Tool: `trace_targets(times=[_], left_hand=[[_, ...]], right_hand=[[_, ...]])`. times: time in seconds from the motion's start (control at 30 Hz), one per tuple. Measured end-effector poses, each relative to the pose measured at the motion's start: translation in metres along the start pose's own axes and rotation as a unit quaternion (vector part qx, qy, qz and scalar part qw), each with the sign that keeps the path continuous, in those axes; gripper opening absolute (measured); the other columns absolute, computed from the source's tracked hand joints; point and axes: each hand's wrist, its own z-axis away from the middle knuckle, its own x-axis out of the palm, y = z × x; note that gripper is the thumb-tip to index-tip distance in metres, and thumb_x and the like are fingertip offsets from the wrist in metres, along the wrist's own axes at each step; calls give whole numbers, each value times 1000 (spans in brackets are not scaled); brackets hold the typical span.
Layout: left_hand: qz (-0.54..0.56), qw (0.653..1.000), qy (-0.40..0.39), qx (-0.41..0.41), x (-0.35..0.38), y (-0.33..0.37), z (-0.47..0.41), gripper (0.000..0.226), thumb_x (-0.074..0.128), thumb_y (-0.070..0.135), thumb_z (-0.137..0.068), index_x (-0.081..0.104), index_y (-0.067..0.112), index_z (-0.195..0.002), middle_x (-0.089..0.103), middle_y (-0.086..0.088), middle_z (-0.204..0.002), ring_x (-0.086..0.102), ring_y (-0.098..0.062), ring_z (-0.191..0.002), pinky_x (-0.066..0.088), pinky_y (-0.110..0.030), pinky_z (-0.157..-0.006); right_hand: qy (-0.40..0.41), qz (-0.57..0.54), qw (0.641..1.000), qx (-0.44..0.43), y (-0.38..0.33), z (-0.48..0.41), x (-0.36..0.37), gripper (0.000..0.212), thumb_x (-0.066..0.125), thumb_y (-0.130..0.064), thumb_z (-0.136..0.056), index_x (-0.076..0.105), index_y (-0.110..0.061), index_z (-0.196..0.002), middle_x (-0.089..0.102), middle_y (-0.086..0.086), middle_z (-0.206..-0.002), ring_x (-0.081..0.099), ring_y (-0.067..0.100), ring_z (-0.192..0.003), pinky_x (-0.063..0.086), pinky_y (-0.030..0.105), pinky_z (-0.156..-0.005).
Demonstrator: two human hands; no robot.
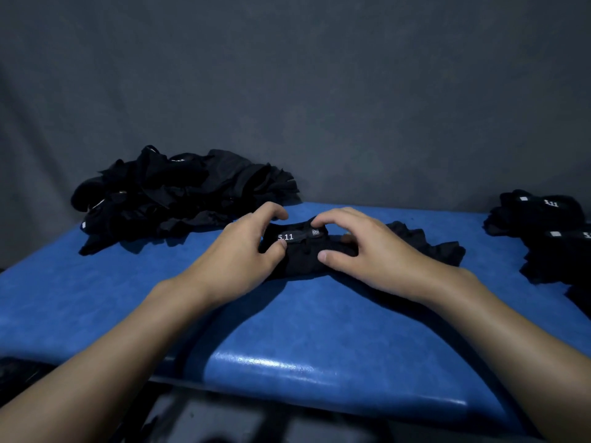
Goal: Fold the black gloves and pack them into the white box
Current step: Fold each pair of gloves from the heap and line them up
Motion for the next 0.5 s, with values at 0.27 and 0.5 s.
trace_targets(times=[0.27, 0.5], left_hand=[[-22, 999, -16, 46, -3, -7, 1, 19, 58, 30, -95, 52, 37, -111, 46, 9, -113, 50, 0, -87, 36, -6, -72], [-53, 995, -68, 46, -6, -15, 4, 42, 62, 51, -86, 47, 42, -124, 52, 13, -107, 52, -5, -101, 46, -30, -91]], right_hand=[[-39, 38, 998, 28, -6, 0, 3, 46, 64, -40, -91, 54, -31, -135, 56, -11, -124, 51, 5, -115, 39, 25, -102], [-74, 64, 994, 57, -7, 0, 3, 55, 52, -44, -97, 38, -30, -148, 52, -9, -132, 46, 11, -123, 33, 25, -103]])
